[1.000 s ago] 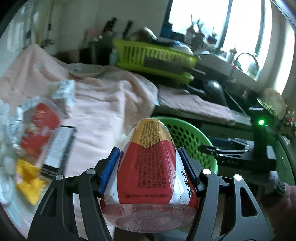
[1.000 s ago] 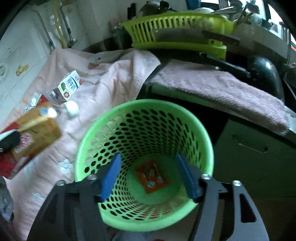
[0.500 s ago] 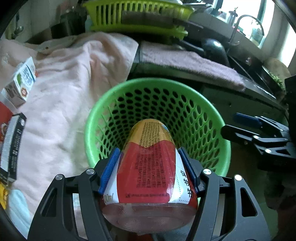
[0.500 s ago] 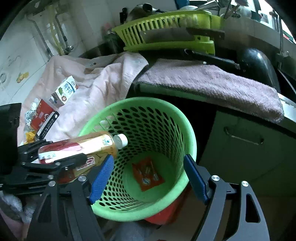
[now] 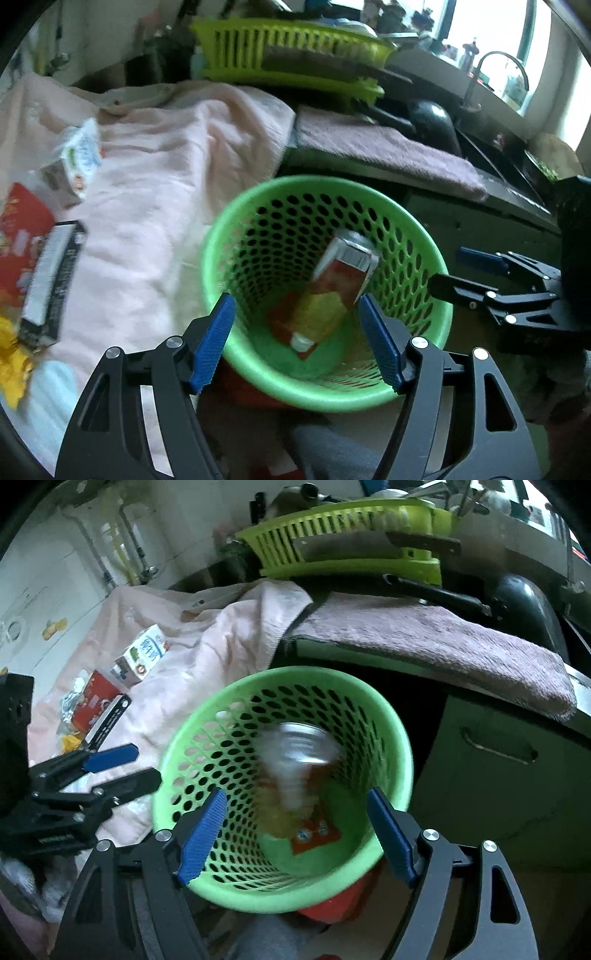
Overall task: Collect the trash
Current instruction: 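Grasp the black box with the right tool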
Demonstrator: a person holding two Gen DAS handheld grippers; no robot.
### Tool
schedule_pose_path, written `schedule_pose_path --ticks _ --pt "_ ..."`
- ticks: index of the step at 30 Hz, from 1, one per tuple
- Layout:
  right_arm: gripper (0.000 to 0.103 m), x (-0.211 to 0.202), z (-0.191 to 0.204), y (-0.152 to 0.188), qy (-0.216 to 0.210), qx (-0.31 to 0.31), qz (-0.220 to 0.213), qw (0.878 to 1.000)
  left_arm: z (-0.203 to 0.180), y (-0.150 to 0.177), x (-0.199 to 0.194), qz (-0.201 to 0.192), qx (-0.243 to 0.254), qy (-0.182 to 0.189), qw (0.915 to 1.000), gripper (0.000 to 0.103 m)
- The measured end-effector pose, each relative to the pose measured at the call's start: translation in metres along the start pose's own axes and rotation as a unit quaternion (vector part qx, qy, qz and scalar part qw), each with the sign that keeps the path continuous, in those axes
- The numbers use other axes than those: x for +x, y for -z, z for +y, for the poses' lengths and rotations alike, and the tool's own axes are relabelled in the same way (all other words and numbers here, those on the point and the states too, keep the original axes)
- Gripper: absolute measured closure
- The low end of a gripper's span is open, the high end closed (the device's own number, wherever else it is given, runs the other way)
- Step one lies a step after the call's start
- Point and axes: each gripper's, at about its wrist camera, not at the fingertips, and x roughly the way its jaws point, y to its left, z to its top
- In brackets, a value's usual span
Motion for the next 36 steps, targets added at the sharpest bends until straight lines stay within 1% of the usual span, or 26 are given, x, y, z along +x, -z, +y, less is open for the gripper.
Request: schedule_pose_path --ticks 7,14,22,27,33,36 --pt "0.023 -0.005 0.035 -0.008 -0.018 -0.029 -0.009 0.999 0.033 0.010 -0.045 -0.037 -0.023 -0.041 0.9982 0.034" --pt "0.023 -0.002 0.075 -0.020 -0.042 -0.057 -0.008 0.997 0.076 0.027 -0.084 -0.059 -0.060 -0.087 0.9927 0.034" --pt "0.023 0.017 0.126 -0.034 -0.078 -0.076 0.011 0.994 0.135 0.053 -0.126 -0.078 -0.119 -0.135 0.9807 0.034" --pt "0.023 0.027 0.164 -0.043 -0.097 -0.095 0.021 0.990 0.169 0.072 -0.149 -0.086 -0.157 -0.161 0.9705 0.034" --pt "0.023 0.045 0.209 -0.052 -0.123 -0.109 0.038 0.986 0.196 0.091 -0.167 -0.090 -0.188 -0.184 0.9606 0.034" --pt "0.023 0.056 0.229 -0.057 -0.128 -0.116 0.048 0.984 0.207 0.100 -0.174 -0.093 -0.199 -0.192 0.9565 0.034"
